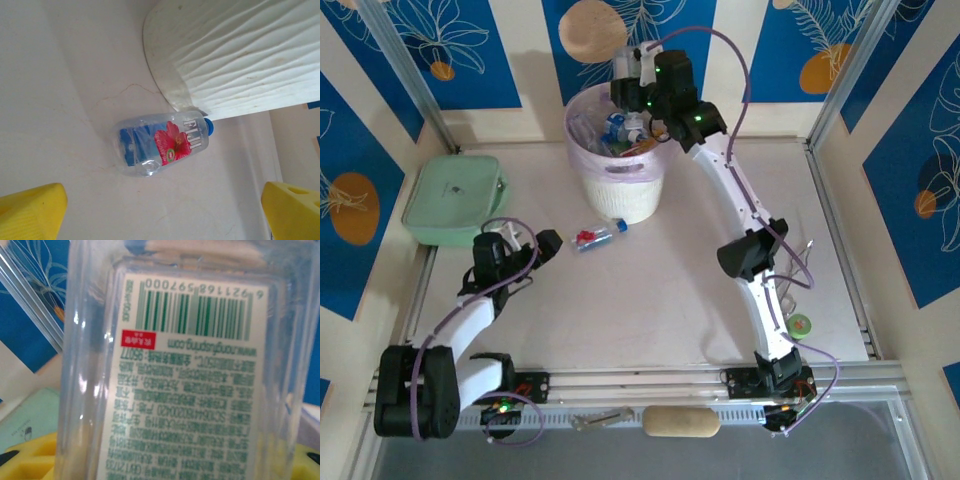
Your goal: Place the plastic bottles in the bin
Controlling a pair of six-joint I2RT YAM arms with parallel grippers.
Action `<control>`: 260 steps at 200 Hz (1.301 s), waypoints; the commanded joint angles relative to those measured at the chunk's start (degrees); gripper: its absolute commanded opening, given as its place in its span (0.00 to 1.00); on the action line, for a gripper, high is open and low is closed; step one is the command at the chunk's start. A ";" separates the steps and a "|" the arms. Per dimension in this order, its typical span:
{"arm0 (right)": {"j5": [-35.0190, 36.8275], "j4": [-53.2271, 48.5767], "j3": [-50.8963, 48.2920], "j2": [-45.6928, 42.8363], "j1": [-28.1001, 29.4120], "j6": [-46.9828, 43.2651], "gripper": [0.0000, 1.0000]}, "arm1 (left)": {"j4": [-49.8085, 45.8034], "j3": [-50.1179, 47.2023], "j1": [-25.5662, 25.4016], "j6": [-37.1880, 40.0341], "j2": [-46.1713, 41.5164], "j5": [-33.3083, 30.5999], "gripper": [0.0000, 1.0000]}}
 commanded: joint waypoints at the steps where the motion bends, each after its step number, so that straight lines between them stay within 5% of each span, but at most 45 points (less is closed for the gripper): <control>1: -0.57 -3.95 -1.41 0.25 -0.03 -0.12 0.42 | -2.16 -0.57 0.51 2.75 -1.71 0.63 0.99; 76: -0.19 -4.59 -6.44 0.21 -0.12 -0.75 0.50 | -1.17 -0.24 0.51 2.79 0.05 1.00 0.99; 134: 0.87 -3.73 -3.81 -0.15 -0.03 -1.18 1.00 | -0.72 0.66 0.50 2.55 1.60 1.59 1.00; 224: 3.85 -3.75 -4.47 -8.48 1.71 -6.50 0.99 | -0.52 5.64 0.42 6.35 6.31 3.55 0.99; 260: 5.58 -3.22 -16.93 -17.39 4.18 -9.15 0.99 | 7.12 8.07 0.09 4.06 12.03 5.80 0.99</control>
